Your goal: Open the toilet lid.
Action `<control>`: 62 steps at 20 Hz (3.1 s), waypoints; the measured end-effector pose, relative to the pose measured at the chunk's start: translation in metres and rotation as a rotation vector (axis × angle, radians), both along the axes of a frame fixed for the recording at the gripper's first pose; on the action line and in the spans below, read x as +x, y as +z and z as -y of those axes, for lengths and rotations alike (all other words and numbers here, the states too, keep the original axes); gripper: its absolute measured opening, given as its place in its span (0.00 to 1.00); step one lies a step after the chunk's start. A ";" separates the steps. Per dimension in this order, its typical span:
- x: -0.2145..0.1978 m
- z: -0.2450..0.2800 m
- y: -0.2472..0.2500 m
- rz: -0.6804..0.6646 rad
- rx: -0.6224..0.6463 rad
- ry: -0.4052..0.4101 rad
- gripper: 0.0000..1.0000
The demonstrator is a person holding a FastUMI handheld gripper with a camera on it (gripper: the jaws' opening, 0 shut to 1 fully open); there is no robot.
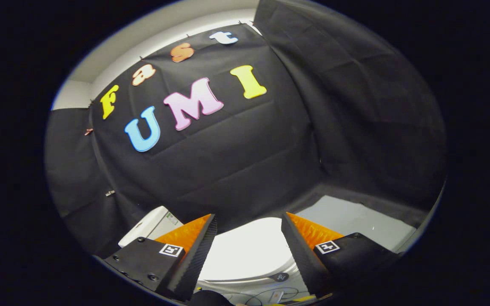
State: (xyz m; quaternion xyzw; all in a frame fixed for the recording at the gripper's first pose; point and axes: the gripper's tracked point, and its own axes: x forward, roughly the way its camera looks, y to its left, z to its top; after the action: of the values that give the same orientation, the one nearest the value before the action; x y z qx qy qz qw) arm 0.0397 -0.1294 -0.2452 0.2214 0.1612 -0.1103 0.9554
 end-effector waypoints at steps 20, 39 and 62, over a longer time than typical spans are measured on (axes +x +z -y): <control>-0.032 0.005 -0.287 -0.399 0.531 -0.176 0.78; -0.033 -0.021 -0.320 -0.345 0.743 -0.118 0.09; 0.008 -0.145 -0.132 -0.324 -0.259 0.158 0.09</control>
State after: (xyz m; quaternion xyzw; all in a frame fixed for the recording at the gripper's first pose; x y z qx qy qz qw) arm 0.0479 0.0157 -0.3769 0.0629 0.3138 -0.0891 0.9432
